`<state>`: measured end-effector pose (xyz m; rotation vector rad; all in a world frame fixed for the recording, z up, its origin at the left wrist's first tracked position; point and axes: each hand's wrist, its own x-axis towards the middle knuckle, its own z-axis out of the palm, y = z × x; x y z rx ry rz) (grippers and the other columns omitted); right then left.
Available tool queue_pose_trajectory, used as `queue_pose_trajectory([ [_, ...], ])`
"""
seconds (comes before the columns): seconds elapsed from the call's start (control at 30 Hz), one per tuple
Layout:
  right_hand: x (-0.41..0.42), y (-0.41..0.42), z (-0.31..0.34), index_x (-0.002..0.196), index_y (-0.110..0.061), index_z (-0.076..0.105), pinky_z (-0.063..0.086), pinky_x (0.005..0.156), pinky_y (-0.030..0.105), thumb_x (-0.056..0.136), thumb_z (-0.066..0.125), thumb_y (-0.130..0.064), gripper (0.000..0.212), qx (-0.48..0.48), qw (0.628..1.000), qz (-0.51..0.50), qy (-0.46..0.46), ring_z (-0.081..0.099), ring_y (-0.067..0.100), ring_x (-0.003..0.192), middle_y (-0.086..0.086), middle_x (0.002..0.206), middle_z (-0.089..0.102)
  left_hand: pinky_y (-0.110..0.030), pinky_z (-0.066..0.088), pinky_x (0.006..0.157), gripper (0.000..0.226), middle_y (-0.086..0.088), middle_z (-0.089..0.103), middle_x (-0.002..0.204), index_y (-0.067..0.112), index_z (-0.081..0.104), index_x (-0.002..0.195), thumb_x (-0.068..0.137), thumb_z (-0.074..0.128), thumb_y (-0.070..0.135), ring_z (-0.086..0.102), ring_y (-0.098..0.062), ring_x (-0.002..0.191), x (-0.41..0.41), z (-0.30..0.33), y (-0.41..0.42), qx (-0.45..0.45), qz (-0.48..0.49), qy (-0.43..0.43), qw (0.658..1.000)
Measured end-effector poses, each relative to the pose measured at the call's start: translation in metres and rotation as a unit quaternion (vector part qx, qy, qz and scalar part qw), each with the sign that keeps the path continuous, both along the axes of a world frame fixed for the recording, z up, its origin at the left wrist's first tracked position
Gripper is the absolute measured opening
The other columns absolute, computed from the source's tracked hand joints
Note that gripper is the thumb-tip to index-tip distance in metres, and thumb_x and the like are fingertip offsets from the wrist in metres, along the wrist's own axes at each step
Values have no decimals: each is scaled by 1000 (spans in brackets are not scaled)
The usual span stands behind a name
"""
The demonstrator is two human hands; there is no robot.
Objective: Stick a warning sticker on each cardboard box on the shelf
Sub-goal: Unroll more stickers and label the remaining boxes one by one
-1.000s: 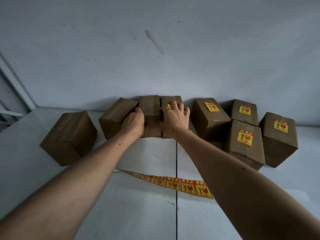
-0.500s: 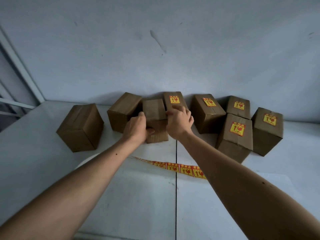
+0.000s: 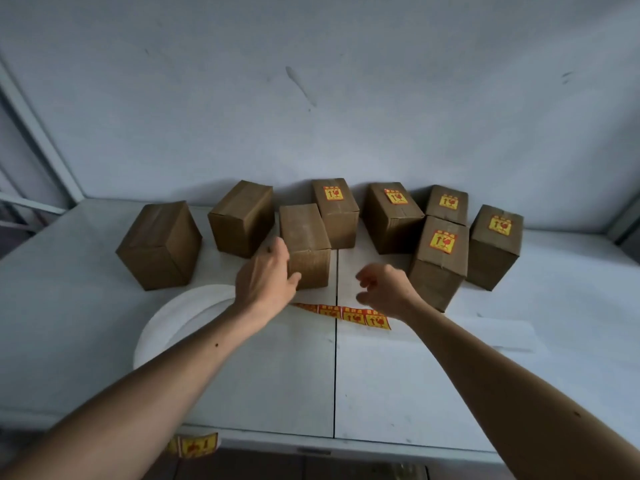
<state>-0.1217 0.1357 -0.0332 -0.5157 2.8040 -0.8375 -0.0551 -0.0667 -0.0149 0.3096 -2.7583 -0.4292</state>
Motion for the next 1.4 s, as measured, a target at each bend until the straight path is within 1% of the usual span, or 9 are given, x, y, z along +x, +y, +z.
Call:
queue_pose_trajectory([
  [0.13, 6, 18, -10, 129, -12, 57, 48, 83, 20, 80, 75, -17, 52, 77, 995, 57, -36, 58, 20, 114, 6, 128, 59, -21, 42, 61, 21, 5, 60, 96, 22, 53, 91, 86, 69, 34, 56, -9, 77, 0, -17, 26, -3, -101, -71, 992],
  [0.33, 6, 30, -15, 123, -15, 62, 48, 79, 20, 79, 77, -22, 47, 126, 989, 79, 7, 59, 18, 110, 6, 125, 58, -33, 50, 82, 28, 4, 58, 107, 23, 67, 103, 79, 74, 32, 56, -13, 95, -9, -44, 53, 33, -233, -181, 955],
  [0.6, 1, 35, -20, 109, -18, 71, 57, 73, 25, 77, 78, -28, 35, 108, 989, 93, 40, 63, 11, 94, 0, 112, 67, -32, 46, 82, 44, 6, 53, 110, 25, 67, 112, 72, 79, 38, 51, -13, 100, -15, -49, 51, 38, -235, -199, 951],
  [0.8, 1, 35, -22, 114, -17, 69, 56, 77, 24, 82, 74, -26, 34, 100, 989, 107, 26, 65, 14, 99, 0, 115, 66, -32, 46, 82, 47, 6, 53, 111, 24, 66, 114, 71, 80, 38, 51, -13, 103, -15, -49, 51, 35, -229, -194, 953],
  [1.0, 0, 37, -25, 99, -17, 71, 59, 73, 30, 87, 68, -21, 13, 93, 990, 97, 52, 66, 12, 90, 1, 106, 69, -35, 47, 87, 51, 6, 52, 113, 24, 64, 118, 71, 81, 37, 50, -13, 104, -14, -47, 53, 35, -221, -201, 954],
  [1.13, -4, 36, -20, 98, -17, 64, 60, 76, 34, 91, 62, -15, 7, 53, 996, 64, 32, 67, 18, 93, 3, 103, 68, -35, 47, 88, 52, 7, 52, 115, 25, 63, 119, 71, 81, 37, 50, -13, 106, -15, -47, 53, 30, -219, -200, 955],
  [1.27, -11, 24, 5, 99, -17, 56, 55, 70, 23, 93, 57, -13, 6, -43, 998, 6, 35, 66, 16, 92, 4, 102, 66, -32, 47, 88, 48, 5, 52, 118, 26, 63, 117, 73, 77, 40, 51, -12, 106, -16, -49, 49, 1, -241, -205, 949],
  [1.33, -19, 13, 23, 105, -16, 56, 49, 67, 16, 93, 56, -11, 13, -98, 995, 5, 30, 62, 12, 92, 1, 102, 62, -27, 46, 84, 44, 7, 54, 120, 26, 63, 117, 77, 74, 41, 52, -10, 105, -14, -44, 45, 8, -248, -178, 952],
  [1.4, -32, -2, 43, 110, -17, 57, 52, 71, 20, 90, 58, -6, 22, -146, 989, 12, 31, 63, 14, 97, -1, 102, 61, -22, 43, 74, 39, 6, 60, 116, 22, 64, 117, 82, 73, 37, 56, -9, 99, -13, -32, 36, 61, -229, -116, 965],
])
